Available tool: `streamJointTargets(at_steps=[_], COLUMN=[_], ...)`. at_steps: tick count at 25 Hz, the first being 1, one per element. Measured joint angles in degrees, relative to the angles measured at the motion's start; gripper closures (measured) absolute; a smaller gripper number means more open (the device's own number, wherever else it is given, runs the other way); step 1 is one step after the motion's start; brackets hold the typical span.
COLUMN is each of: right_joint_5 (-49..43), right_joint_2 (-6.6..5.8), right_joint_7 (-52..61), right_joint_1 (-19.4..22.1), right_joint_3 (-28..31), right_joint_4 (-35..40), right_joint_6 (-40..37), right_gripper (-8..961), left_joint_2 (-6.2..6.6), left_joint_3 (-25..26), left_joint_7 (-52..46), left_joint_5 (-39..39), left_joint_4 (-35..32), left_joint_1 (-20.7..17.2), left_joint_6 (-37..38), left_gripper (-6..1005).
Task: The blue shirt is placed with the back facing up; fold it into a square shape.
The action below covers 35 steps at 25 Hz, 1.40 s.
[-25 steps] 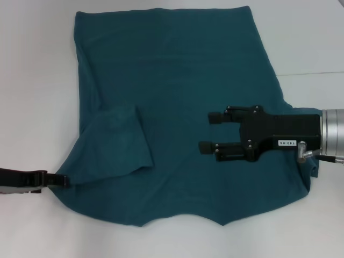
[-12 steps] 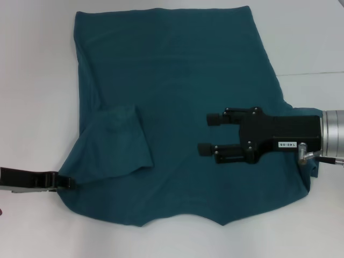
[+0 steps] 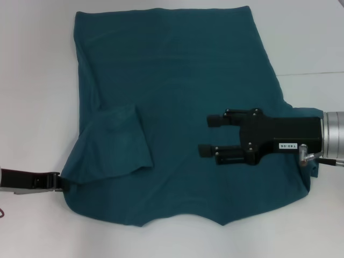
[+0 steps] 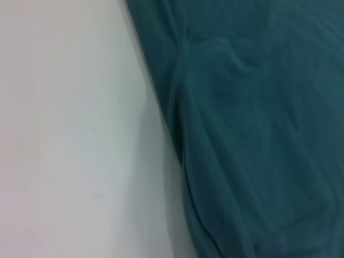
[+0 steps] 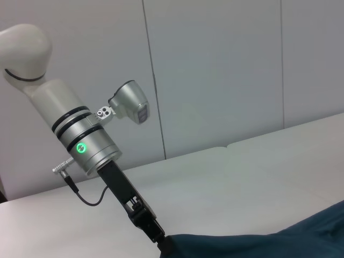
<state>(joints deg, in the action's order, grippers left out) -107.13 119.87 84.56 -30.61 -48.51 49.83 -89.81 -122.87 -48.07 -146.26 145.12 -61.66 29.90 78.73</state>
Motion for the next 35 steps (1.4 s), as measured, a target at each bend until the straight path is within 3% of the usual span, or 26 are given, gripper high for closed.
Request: streamJointTargets(at_steps=[7, 18, 28, 35], right_joint_5=[0.2, 0.8, 0.9, -6.9], right_joint_2=[0.01, 0.01, -0.13, -1.01], right_joint_7=[0.1, 1.3, 3.7, 18.3], right_joint_1=[0.1, 0.2, 0.3, 1.1], right_joint_3=[0.2, 0.1, 0.2, 0.3], right_joint_4=[0.0, 0.0, 0.0, 7.6], right_joint_6=[0.0, 0.2, 0.6, 2.8], right_gripper=[127, 165, 211, 243], left_joint_2=[0.76, 0.57, 0.38, 0.35], left_joint_3=[2.4, 4.3, 9.1, 9.9], left_joint_7=[1.2, 3.2, 6.8, 8.8], left_joint_5=[-3.2, -7.2, -9.4, -9.9], left_joint_4=[1.6, 1.5, 1.2, 1.3], left_joint_1=[-1.2, -5.3, -7.7, -8.1], left_joint_6=[0.1, 1.3, 3.7, 4.5], left_gripper=[996, 996, 996, 997])
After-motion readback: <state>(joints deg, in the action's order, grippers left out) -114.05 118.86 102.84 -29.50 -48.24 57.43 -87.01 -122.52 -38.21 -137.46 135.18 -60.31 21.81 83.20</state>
